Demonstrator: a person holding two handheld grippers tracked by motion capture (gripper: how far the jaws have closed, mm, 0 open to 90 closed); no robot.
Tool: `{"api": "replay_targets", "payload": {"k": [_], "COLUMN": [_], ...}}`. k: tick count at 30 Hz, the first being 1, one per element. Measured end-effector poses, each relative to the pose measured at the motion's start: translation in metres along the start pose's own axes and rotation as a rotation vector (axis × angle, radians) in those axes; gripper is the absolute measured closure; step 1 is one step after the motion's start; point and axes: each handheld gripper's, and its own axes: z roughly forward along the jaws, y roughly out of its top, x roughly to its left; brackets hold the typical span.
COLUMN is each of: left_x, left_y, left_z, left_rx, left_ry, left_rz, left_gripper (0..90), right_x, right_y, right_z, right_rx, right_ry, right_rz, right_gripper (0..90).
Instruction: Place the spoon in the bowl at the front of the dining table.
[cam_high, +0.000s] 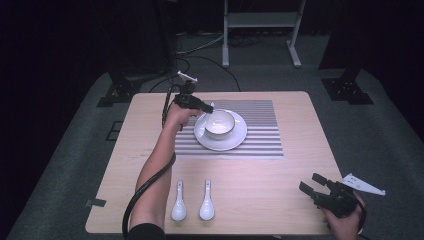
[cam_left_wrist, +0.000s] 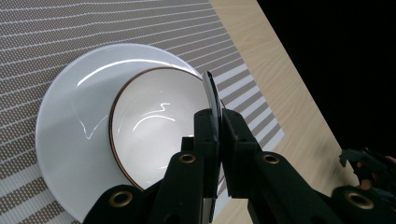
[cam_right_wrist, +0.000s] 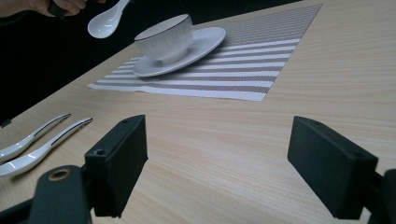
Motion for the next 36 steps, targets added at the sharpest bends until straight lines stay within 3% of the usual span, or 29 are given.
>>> {"api": "replay_targets", "payload": {"k": [16, 20, 24, 29, 36], "left_x": [0.007, 0.006, 0.009, 0.014, 0.024], "left_y": [0.014, 0.021, 0.023, 0.023, 0.018], "left_z": [0.016, 0.020, 0.025, 0.030, 0.036], "left_rx": [-0.023, -0.026, -0.040, -0.062, -0.133], "left_ry": [-0.006, -0.006, -0.005, 0.005, 0.016], "left_rz": [-0.029, -0.020, -0.042, -0.059, -0.106], "left_gripper": [85.3, 85.3, 85.3, 85.3, 85.2], "right_x": [-0.001, -0.001, 0.000, -0.001, 0.000], "right_y": [0.000, 0.001, 0.000, 0.000, 0.000], "right_z": [0.000, 0.000, 0.000, -0.001, -0.001], "right_rx": [-0.001, -0.003, -0.001, -0.003, -0.006], "right_ry": [0.000, 0.001, 0.002, 0.002, 0.005], "right_rz": [-0.003, 0.000, -0.002, 0.000, 0.000], "right_gripper": [18.9, 18.9, 18.9, 18.9, 18.9]}}
